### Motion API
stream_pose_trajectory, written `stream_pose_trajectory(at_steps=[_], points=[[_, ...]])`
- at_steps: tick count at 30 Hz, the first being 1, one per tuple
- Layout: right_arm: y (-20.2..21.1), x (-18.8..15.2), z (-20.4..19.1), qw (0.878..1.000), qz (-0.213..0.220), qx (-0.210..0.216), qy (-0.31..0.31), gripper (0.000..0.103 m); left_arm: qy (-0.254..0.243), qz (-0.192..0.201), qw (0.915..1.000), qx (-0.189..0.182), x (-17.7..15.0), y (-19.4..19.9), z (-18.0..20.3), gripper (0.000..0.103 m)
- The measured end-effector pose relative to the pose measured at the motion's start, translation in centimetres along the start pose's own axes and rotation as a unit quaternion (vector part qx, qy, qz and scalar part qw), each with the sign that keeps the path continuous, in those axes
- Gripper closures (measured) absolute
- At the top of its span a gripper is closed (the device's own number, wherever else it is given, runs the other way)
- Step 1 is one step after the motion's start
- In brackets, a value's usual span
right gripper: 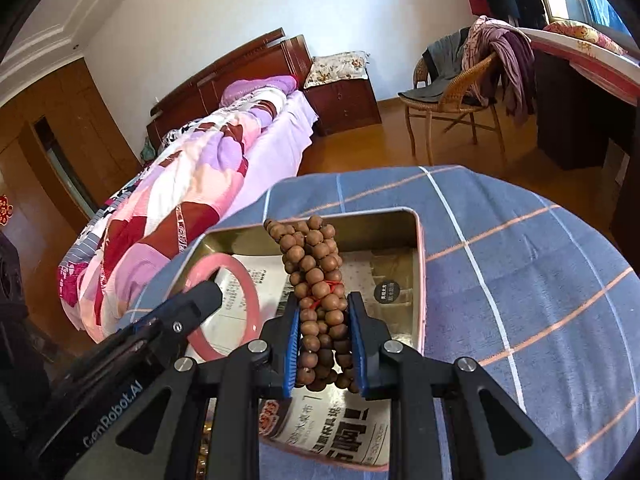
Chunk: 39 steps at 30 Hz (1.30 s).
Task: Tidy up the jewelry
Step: 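Carry both into the pink tin and open both tools to release them, then grasp the green jade bangle with the right tool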
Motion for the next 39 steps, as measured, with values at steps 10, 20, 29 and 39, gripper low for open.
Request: stream_pose_trajectory(at_steps=[10,20,29,39], points=[[0.5,0.3,0.4,0.999,0.017,0.037,-0.021,0.067,-0.003,-0.006,0.9991,0.041,0.5,-0.8,0.1,0.089],[6.2,1.1,2.3,0.994,0.095,0.008,-0.060,0.048,-0.002,0.032,0.9953,0.091,0.8,4.7,-0.7,0.025],[9.3,-4.8,2.4,0.999,0.033,-0.019,-0.013,0.048,-0.031,0.019,0.9886,0.146,-3.9,9.0,-1.9,0.024],[12.7,-11.3,1.9,0.999,-0.015,-0.006,0.031,0.048,-0.013,0.005,0.9856,0.169,-10.5,13.7,-4.6,0.024]])
Point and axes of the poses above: each gripper's, at about its wrist camera, not at the fingertips, and y roughly against the way its jaws point, z to its right, x to its top, the point moved 6 cm from there along -y, roughly the way its jaws point, and after that the axes turned 5 degrees about -z, right-handed, at the moved point
